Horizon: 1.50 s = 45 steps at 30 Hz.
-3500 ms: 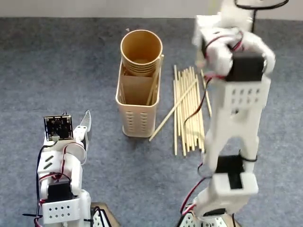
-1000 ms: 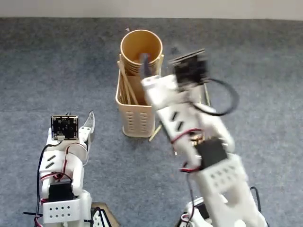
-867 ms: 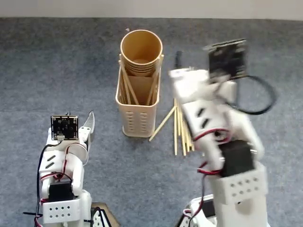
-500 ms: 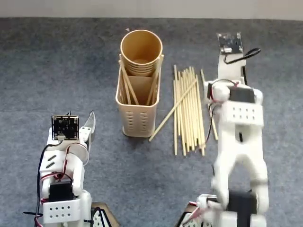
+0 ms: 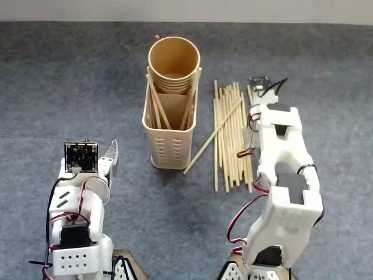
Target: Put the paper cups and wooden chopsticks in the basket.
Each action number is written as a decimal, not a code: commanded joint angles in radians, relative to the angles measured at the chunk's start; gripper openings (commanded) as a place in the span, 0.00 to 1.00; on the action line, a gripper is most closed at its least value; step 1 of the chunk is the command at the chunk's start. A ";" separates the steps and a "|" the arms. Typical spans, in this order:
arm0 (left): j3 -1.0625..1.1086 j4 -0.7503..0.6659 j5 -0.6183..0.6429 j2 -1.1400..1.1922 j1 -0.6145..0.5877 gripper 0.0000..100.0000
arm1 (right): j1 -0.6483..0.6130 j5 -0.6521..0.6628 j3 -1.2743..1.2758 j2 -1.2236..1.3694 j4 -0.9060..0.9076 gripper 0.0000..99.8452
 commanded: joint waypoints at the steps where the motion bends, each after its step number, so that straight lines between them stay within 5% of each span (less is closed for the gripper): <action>1: 0.019 0.003 -0.009 -0.005 0.013 0.25 | 0.008 0.002 -0.028 -0.050 -0.005 0.24; 13: 0.019 0.003 -0.009 -0.005 0.013 0.25 | -0.090 0.000 0.045 -0.130 0.064 0.24; 26: 0.019 0.003 -0.009 -0.005 0.013 0.25 | -0.016 0.002 0.051 -0.131 0.059 0.24; 45: 0.019 0.003 -0.009 -0.005 0.013 0.25 | -0.102 -0.035 -0.067 -0.133 0.157 0.24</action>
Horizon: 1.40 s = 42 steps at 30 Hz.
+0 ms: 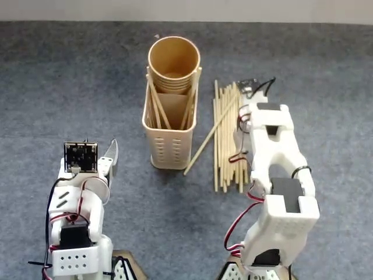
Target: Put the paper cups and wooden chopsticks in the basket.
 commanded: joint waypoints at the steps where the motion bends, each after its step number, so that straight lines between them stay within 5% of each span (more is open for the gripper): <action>1: 0.019 0.003 -0.009 -0.005 0.015 0.25 | -0.021 -0.017 -0.087 -0.050 0.030 0.24; 10: 0.019 0.003 -0.009 -0.005 0.015 0.25 | -0.074 -0.061 -0.105 -0.039 0.015 0.25; 19: 0.019 0.003 -0.009 -0.005 0.015 0.25 | 0.042 -0.026 0.008 -0.039 -0.120 0.25; 37: 0.019 0.003 -0.009 -0.005 0.015 0.25 | 0.045 -0.026 0.054 0.056 -0.209 0.24; 42: 0.019 0.003 -0.009 -0.005 0.015 0.25 | 0.053 -0.026 -0.025 0.142 -0.202 0.16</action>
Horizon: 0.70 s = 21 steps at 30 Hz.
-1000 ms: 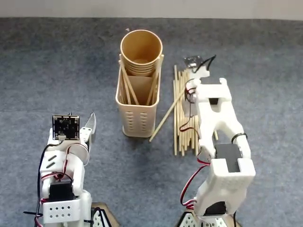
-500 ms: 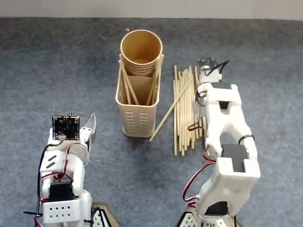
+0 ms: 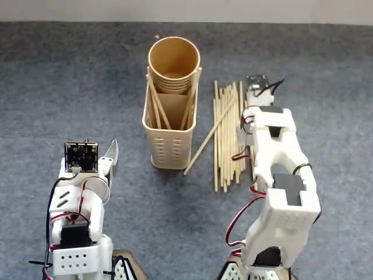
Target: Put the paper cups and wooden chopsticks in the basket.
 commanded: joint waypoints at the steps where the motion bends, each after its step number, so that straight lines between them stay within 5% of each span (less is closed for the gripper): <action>1: 0.019 0.003 -0.009 -0.005 0.015 0.25 | 0.018 0.009 -0.041 0.025 -0.001 0.14; 8: 0.019 0.003 -0.009 -0.005 0.015 0.25 | 0.019 0.008 -0.051 0.024 -0.001 0.00; 21: 0.019 0.003 -0.009 -0.005 0.015 0.25 | 0.018 -0.077 -0.122 -0.156 -0.001 0.00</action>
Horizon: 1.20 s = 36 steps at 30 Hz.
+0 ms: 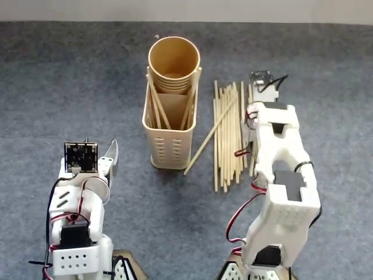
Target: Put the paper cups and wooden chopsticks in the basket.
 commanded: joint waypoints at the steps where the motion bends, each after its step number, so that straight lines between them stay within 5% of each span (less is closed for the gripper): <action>1: 0.019 0.003 -0.009 -0.005 0.015 0.25 | -0.005 -0.060 -0.077 -0.177 -0.002 0.00; 12: 0.019 0.005 -0.009 -0.005 0.035 0.25 | -0.139 -0.137 -0.170 -0.615 -0.088 0.00; 28: 0.019 0.015 -0.011 -0.005 0.036 0.25 | -0.366 -0.242 -0.203 -0.746 -0.374 0.00; 36: 0.019 0.015 -0.011 -0.005 0.036 0.25 | -0.443 -0.230 0.151 -1.082 -0.487 0.00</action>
